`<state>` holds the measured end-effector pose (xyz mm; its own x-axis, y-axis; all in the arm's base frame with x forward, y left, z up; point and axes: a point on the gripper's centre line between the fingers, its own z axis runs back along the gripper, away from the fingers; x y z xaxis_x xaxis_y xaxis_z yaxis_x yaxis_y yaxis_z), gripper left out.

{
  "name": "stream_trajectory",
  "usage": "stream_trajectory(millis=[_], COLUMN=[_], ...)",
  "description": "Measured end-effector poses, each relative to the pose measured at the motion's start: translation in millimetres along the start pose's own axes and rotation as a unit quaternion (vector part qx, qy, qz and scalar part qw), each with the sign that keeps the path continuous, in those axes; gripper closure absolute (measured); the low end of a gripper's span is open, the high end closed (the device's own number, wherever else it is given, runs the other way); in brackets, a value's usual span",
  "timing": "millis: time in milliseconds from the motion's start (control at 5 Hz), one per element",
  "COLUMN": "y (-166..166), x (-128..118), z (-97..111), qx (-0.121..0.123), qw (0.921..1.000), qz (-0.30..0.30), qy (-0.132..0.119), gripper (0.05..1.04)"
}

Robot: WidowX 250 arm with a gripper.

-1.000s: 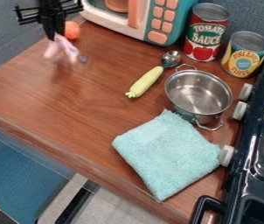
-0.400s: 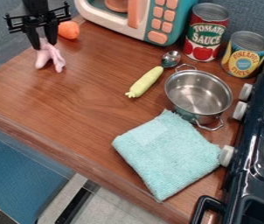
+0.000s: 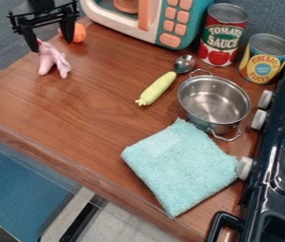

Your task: Take the thing out of the silver pot and put it on the left side of the table

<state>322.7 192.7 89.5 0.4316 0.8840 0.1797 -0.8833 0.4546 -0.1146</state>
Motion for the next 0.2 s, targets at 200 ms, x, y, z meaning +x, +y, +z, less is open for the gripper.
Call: stream_trajectory(millis=[200], y=[0.0], x=[8.0], z=[29.8], qx=[-0.019], qw=[0.9991], qz=[0.015], qy=[-0.035], gripper=[0.077])
